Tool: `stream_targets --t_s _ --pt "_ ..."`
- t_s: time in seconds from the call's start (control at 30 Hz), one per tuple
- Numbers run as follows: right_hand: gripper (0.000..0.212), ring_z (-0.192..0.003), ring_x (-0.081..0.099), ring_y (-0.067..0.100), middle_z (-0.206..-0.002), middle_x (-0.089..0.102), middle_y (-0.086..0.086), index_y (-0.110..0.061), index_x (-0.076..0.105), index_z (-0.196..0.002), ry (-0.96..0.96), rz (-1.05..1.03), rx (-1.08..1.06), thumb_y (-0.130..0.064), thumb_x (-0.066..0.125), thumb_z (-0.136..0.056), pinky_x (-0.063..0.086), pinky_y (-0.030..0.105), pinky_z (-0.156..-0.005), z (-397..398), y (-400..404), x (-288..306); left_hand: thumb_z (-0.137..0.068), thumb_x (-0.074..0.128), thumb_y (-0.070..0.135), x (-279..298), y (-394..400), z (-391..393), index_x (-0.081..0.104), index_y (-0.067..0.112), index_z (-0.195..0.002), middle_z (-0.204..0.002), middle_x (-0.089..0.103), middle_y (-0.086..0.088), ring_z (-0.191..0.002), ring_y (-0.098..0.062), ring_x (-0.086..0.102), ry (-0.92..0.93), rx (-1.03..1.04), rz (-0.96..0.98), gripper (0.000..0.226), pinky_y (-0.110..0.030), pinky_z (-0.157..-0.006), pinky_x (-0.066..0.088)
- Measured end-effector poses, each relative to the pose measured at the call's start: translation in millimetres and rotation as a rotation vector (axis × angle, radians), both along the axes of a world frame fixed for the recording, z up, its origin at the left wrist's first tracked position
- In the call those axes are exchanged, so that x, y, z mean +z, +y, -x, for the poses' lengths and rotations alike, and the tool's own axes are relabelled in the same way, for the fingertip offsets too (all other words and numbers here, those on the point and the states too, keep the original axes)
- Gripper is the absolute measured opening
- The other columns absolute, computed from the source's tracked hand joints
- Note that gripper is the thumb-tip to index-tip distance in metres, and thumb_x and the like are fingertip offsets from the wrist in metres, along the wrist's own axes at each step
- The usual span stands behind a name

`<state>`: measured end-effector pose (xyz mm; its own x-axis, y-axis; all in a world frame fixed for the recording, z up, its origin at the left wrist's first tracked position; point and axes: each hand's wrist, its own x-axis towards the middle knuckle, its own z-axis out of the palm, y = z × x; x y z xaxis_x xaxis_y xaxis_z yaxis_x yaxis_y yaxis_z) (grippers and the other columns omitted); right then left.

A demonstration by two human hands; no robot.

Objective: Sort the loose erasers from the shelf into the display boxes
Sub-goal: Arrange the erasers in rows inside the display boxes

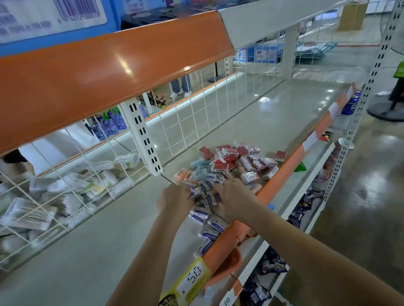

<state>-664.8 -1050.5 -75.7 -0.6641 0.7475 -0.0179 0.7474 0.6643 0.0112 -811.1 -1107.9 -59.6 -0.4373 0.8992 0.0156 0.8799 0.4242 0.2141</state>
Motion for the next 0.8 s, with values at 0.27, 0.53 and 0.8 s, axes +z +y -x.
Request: stream_targets --t_s 0.27,0.53,0.8 --pt "0.03 -0.114 0.05 0.024 -0.121 0.055 0.011 -0.007 0.053 -0.119 0.238 -0.013 0.024 -0.021 0.037 -0.097 0.029 0.035 -0.109 -6 -4 8 -0.084 0.068 0.026 5 -23 4 0.058 0.022 -0.115 -0.112 0.062 0.001 -0.092 -0.018 0.058 -0.304 0.06 -0.183 0.032 -0.027 -0.07 0.045" --pt "0.017 -0.07 0.054 0.005 -0.078 0.058 -0.007 -0.015 0.061 -0.101 0.766 0.36 -0.05 -0.026 0.051 -0.093 0.044 0.01 -0.063 -12 -26 16 -0.083 0.069 0.02 6 -61 7 0.062 0.02 -0.102 -0.099 0.066 0.0 -0.089 -0.021 0.061 -0.6 0.19 -0.375 0.02 -0.03 -0.073 0.046" --pt "0.016 -0.063 0.061 0.014 -0.067 0.068 -0.001 -0.014 0.063 -0.088 1.023 1.049 -0.062 -0.005 0.05 -0.093 0.05 0.026 -0.065 15 -76 12 -0.091 0.057 0.021 9 -126 13 0.063 0.003 -0.083 -0.079 0.058 -0.014 -0.068 -0.019 0.046 -0.844 0.357 -0.564 0.021 -0.03 -0.063 0.034"
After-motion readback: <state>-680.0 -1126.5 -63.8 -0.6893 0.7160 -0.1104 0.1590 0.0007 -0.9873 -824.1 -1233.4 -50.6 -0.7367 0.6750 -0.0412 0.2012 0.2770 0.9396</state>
